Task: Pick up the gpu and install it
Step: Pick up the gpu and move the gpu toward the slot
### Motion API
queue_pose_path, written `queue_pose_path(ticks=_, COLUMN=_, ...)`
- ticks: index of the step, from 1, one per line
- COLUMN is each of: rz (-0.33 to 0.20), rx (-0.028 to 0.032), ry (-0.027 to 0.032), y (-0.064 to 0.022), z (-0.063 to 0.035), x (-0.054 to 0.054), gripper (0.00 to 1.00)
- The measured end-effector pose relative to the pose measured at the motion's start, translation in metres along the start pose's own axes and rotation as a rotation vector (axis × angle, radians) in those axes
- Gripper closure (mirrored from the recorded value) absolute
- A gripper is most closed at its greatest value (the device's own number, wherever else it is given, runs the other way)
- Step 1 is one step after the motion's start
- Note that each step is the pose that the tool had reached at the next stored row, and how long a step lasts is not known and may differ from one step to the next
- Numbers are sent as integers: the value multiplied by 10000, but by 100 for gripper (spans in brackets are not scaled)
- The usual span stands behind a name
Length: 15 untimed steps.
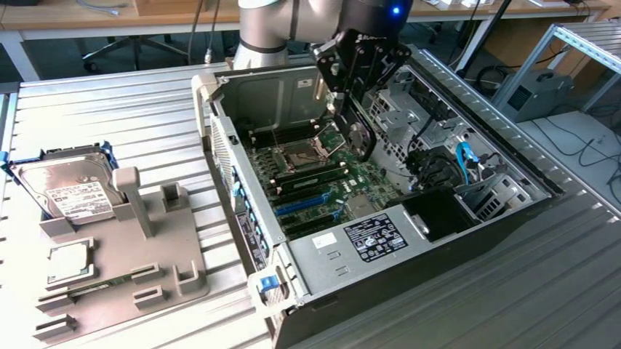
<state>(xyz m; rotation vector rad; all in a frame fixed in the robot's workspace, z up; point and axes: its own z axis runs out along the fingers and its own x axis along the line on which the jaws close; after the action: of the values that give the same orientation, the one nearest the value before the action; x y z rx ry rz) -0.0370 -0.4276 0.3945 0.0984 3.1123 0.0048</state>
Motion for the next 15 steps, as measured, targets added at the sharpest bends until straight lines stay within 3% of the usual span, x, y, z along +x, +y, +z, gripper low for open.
queue_pose_path(ticks=15, rz=-1, rx=3, ry=1, y=39, z=124, x=-267, gripper=73)
